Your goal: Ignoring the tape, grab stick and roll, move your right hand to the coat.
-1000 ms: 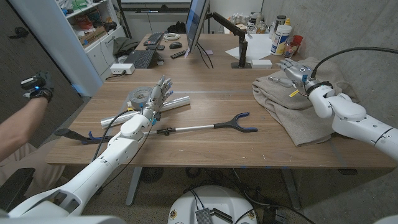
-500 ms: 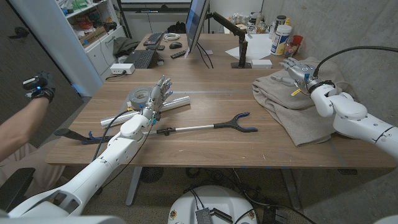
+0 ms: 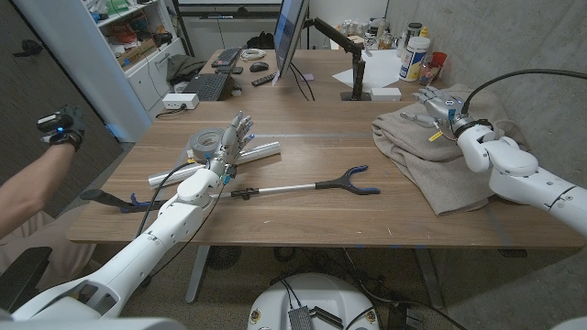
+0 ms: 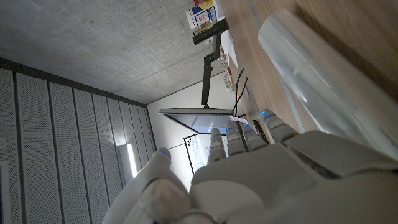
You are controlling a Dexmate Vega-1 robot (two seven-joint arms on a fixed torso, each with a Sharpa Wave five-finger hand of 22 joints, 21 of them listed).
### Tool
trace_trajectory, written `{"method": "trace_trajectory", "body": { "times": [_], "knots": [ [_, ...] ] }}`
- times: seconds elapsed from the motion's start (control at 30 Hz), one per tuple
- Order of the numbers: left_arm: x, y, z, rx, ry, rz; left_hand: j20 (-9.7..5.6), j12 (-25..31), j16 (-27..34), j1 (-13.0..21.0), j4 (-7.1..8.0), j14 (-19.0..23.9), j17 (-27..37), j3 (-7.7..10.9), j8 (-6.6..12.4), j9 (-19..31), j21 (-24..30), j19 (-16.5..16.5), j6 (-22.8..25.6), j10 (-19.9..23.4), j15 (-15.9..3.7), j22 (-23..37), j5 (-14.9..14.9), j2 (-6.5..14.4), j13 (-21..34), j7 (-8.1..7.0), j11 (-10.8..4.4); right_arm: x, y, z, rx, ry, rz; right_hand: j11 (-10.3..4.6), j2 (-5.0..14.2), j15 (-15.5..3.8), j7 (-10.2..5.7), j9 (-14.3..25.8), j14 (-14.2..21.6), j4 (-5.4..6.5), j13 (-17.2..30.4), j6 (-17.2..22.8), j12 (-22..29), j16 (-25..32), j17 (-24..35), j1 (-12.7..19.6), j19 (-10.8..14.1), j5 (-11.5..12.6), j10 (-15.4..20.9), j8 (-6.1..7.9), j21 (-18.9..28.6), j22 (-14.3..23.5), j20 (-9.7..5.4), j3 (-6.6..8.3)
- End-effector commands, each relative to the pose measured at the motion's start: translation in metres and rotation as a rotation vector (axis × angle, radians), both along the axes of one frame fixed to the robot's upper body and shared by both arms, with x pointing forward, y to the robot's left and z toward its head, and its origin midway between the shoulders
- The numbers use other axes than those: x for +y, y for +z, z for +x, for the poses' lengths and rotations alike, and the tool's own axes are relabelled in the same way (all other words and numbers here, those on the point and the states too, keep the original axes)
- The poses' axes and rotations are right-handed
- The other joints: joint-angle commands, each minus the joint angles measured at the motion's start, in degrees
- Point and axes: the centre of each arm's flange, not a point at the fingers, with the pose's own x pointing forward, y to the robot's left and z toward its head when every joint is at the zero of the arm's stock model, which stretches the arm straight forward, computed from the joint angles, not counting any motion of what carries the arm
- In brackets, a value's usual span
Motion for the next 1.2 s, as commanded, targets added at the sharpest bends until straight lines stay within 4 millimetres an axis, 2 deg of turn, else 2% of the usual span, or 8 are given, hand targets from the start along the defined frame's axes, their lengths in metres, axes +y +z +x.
{"method": "trace_trajectory", "body": {
  "times": [0.03, 0.2, 0.47, 1.2],
  "knots": [
    [0.001, 0.0, 0.0, 0.003, 0.006, -0.009, 0.03, 0.05, 0.25, 0.13, 0.03, -0.41, 0.14, -0.25, 0.23, 0.32, 0.04, -0.13, 0.23, 0.39, -0.03, 0.08, 0.13, 0.2, 0.34, -0.34, -0.13, -0.003, 0.0, 0.007, 0.005, -0.016, 0.011, -0.26, 0.58, -1.23, -0.11, 0.33, 0.11, -0.55, 0.35, -0.31, -0.18, 0.27, 0.03, 0.17, 1.15, 0.18, -0.17, -0.19, 0.65, 0.09, 1.88, 0.23],
    [0.002, -0.001, 0.0, 0.005, 0.008, -0.01, 0.06, 0.05, 0.25, 0.11, 0.03, -0.4, 0.15, -0.28, 0.22, 0.32, 0.05, -0.12, 0.22, 0.4, -0.05, 0.09, 0.13, 0.2, 0.34, -0.33, -0.26, -0.006, 0.001, 0.009, 0.006, -0.022, 0.016, -0.52, 0.58, -1.2, -0.16, 0.33, 0.16, -0.63, 0.36, -0.34, -0.19, 0.27, 0.02, 0.22, 1.69, 0.17, -0.21, -0.2, 0.78, 0.09, 2.06, 0.24],
    [0.002, -0.001, 0.0, 0.006, 0.01, -0.012, 0.07, 0.03, 0.25, 0.09, 0.05, -0.4, 0.15, -0.33, 0.21, 0.32, 0.05, -0.13, 0.21, 0.36, -0.06, 0.09, 0.13, 0.21, 0.34, -0.33, -0.27, -0.012, 0.001, 0.009, 0.004, -0.035, 0.029, -0.4, 0.6, -1.15, -0.17, 0.34, 0.18, -0.72, 0.36, -0.34, -0.18, 0.25, 0.02, 0.28, 1.43, 0.15, -0.17, -0.19, 0.57, 0.08, 1.37, 0.27],
    [0.003, -0.001, -0.002, 0.005, 0.014, -0.016, 0.06, 0.0, 0.26, 0.08, 0.07, -0.41, 0.15, -0.4, 0.21, 0.32, 0.06, -0.11, 0.21, 0.33, -0.03, 0.09, 0.14, 0.26, 0.34, -0.3, -0.12, -0.022, 0.01, 0.012, 0.052, -0.066, 0.033, -0.24, 0.49, -1.05, -0.19, 0.34, 0.29, -0.88, 0.36, -0.38, -0.16, 0.26, 0.03, 0.28, 1.62, 0.09, -0.13, -0.2, 0.48, 0.08, 1.48, 0.22]
  ]
}}
